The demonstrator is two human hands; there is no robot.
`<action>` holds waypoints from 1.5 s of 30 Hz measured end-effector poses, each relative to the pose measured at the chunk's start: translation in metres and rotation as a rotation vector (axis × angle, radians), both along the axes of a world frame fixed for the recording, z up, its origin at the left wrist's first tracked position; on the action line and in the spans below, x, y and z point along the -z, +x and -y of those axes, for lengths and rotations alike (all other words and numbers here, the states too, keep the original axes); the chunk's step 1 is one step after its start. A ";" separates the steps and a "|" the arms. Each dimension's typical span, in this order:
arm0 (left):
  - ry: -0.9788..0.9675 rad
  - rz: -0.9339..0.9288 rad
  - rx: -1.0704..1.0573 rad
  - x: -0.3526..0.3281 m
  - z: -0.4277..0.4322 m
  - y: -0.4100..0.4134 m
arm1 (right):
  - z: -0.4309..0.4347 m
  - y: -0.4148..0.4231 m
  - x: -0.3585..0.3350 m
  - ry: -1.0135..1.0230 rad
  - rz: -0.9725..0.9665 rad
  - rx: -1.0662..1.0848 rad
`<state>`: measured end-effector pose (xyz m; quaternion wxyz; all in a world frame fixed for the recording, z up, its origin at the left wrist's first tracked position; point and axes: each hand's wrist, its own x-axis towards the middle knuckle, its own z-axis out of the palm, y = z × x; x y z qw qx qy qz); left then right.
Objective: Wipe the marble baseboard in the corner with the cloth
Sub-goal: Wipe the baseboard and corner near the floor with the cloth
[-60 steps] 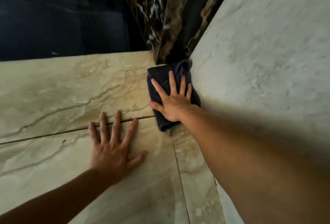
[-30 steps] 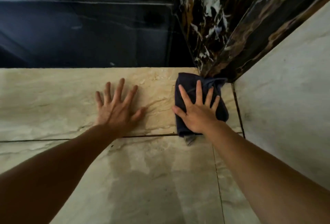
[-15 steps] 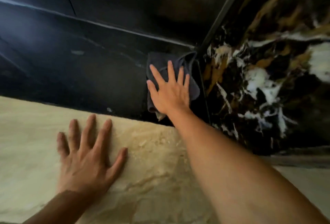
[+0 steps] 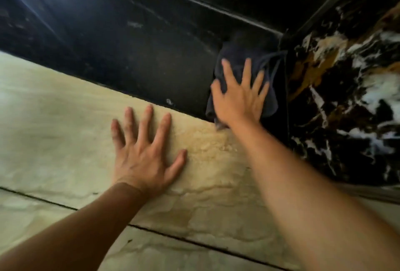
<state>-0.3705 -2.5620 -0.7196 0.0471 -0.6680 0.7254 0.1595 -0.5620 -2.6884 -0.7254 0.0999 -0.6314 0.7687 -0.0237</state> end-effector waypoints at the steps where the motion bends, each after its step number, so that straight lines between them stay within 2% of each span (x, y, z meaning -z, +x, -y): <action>1: -0.030 -0.011 -0.005 0.003 0.000 0.002 | 0.035 -0.006 0.005 0.013 0.008 -0.023; 3: -0.058 -0.010 -0.026 0.003 0.000 0.003 | 0.081 -0.016 0.010 0.061 0.015 -0.066; 5: -0.061 -0.019 -0.005 0.005 0.000 0.002 | 0.071 -0.030 0.009 0.029 -0.008 -0.102; 8: -0.062 -0.023 -0.007 0.007 -0.002 0.004 | -0.062 -0.024 0.007 -0.068 -0.103 -0.089; 10: -0.076 -0.030 -0.001 0.008 -0.001 0.004 | -0.199 -0.004 -0.003 0.020 -0.064 -0.093; 12: -0.087 -0.021 -0.004 0.010 -0.003 0.005 | -0.325 0.018 -0.016 0.099 0.007 -0.197; 14: -0.085 -0.013 -0.013 0.009 -0.005 0.004 | -0.389 0.031 -0.017 0.168 0.028 -0.261; 16: -0.090 -0.035 0.000 0.010 -0.006 0.002 | -0.356 0.031 -0.009 0.161 0.152 -0.300; 18: -0.103 -0.037 -0.005 0.009 -0.003 0.003 | -0.283 0.017 -0.004 0.048 0.086 -0.302; 20: -0.133 0.000 0.018 0.011 -0.009 0.004 | -0.219 0.001 0.000 -0.083 0.001 -0.152; 23: -0.157 0.041 0.057 0.018 -0.010 0.005 | -0.168 -0.008 0.005 0.081 0.094 -0.003; 25: -0.116 0.074 0.075 0.011 -0.010 0.003 | -0.220 0.002 -0.003 0.136 0.103 -0.013; 29: -0.089 0.155 0.051 -0.001 -0.026 0.012 | -0.373 0.043 -0.017 0.055 0.057 -0.056; 30: -0.082 0.139 0.033 -0.006 -0.054 0.013 | -0.404 0.051 -0.027 0.064 0.065 -0.005; 31: -0.070 0.092 0.017 -0.016 -0.063 0.001 | -0.397 0.048 -0.025 0.046 0.046 0.017; 32: 0.034 0.060 0.008 -0.034 -0.126 0.005 | -0.435 0.062 -0.045 0.165 0.064 0.050; 34: 0.087 -0.150 -0.010 -0.043 -0.193 -0.009 | -0.448 0.065 -0.040 0.222 0.170 0.083; 35: 0.172 -0.248 -0.058 -0.059 -0.250 -0.007 | -0.476 0.071 -0.054 0.309 0.315 0.116; 37: 0.349 -0.442 -0.287 -0.092 -0.335 -0.005 | -0.510 0.080 -0.083 0.423 0.548 0.151; 39: 0.542 -0.484 -0.561 -0.134 -0.388 -0.003 | -0.540 0.094 -0.129 0.448 0.675 0.199; 41: 0.639 -0.523 -0.681 -0.180 -0.410 0.002 | -0.555 0.106 -0.189 0.384 0.747 0.259; 43: 0.675 -0.636 -0.768 -0.244 -0.407 0.008 | -0.558 0.114 -0.260 0.370 0.784 0.267; 45: 0.661 -0.719 -0.772 -0.319 -0.389 0.018 | -0.550 0.114 -0.341 0.350 0.832 0.260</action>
